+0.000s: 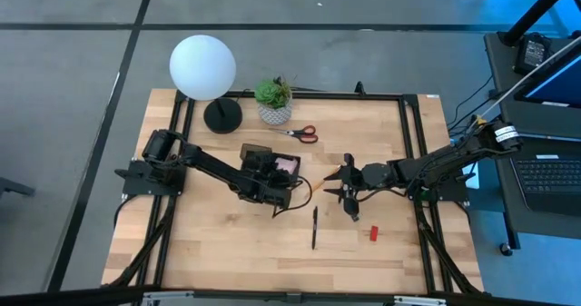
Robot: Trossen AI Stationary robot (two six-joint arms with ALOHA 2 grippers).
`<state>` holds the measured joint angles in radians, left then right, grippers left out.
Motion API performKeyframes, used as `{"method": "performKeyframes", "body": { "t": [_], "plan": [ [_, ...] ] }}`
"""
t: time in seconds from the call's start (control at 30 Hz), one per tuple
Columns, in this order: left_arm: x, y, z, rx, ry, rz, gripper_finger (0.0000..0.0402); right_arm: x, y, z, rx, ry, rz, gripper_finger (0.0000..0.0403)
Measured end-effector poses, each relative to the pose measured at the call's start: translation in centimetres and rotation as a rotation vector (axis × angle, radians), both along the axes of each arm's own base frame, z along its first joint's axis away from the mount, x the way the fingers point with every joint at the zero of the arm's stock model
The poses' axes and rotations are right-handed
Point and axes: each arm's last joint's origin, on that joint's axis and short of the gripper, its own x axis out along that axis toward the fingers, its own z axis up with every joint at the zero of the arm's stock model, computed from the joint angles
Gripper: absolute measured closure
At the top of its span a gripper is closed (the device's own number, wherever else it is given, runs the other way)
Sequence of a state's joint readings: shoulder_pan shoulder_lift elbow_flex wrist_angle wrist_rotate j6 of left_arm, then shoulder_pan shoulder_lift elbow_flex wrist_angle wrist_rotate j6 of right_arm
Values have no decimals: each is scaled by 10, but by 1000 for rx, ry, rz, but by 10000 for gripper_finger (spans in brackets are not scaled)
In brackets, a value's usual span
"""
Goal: Pick and place office supplies into organizer
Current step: Put the white notepad into the black desk organizer, then put the black pen into the black desk organizer
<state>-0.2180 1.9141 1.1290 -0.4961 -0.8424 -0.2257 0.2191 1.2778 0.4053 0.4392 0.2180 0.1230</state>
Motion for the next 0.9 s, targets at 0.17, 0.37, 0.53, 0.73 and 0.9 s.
{"method": "performKeyframes", "body": {
  "t": [0.17, 0.37, 0.53, 0.73, 0.9],
  "plan": [
    [0, 0, 0, -8, 17, -18, 299, 0, 0, 0, 0, 2, 0, 228],
    [0, -1, 5, -67, 19, -42, 298, 0, 0, 0, -1, 2, 0, 228],
    [-2, -2, 13, -85, 0, -52, 298, 0, 0, 0, -4, 2, 2, 228],
    [-3, -2, 20, -102, -4, -75, 299, 0, 0, 0, -4, 2, 1, 228],
    [-5, -4, 30, -215, -17, -117, 298, 0, 0, 0, -4, 2, 2, 228]
  ]
}}
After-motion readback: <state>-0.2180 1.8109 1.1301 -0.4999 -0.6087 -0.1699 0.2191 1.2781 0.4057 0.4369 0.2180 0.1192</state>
